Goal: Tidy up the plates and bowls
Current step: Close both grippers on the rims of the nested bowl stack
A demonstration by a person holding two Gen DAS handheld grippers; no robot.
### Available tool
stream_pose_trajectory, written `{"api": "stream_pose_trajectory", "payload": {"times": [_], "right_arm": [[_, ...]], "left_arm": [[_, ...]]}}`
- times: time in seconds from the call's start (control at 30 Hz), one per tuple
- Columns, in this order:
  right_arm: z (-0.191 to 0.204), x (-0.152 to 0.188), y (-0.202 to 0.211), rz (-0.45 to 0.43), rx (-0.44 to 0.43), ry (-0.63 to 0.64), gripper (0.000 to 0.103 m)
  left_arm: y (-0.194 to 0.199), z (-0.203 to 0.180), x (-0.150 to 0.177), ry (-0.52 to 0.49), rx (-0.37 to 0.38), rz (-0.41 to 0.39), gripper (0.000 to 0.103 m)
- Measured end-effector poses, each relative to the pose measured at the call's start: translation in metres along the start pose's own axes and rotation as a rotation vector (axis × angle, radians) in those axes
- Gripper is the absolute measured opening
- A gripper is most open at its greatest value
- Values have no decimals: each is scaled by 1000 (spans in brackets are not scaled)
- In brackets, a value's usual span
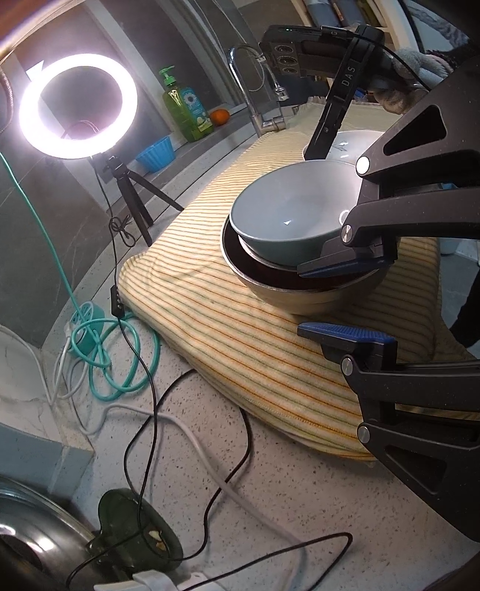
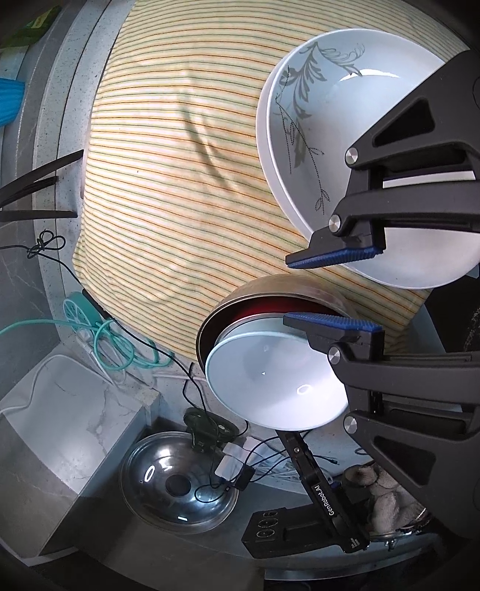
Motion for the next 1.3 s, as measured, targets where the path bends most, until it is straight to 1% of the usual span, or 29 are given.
{"api": "stream_pose_trajectory", "payload": {"times": [0.2, 0.37, 0.4, 0.43, 0.53, 0.57, 1.0, 1.3], "right_arm": [[-4, -1, -6, 20, -15, -19, 19], [-5, -1, -11, 36, -29, -32, 18], [-4, -1, -12, 39, -33, -32, 16], [-4, -1, -12, 42, -36, -32, 14], [-2, -1, -15, 52, -40, -30, 12], [-1, 0, -16, 54, -38, -29, 12], [0, -1, -17, 57, -38, -31, 12], [2, -4, -15, 50, -33, -25, 12]], "left_arm": [[-6, 0, -1, 0, 5, 11, 22], [-9, -1, -2, -11, -1, 16, 16], [-10, -1, -2, -9, 4, 20, 16], [-11, -1, -2, -8, 10, 23, 14], [-13, -3, -1, -14, 12, 29, 11], [-14, -3, -1, -14, 14, 32, 10], [-15, -2, -1, -16, 12, 37, 10], [-12, -3, -3, -20, 2, 29, 9]]}}
Point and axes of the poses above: each gripper's, at about its wrist camera, not at the fingertips, and y roughly against the way its jaws point, z to its left, x to its underside, the point moved 1 cm from there along -y, roughly the way its jaws point, and after that the axes turned 1 degree about -x, right-handed, at the moved point
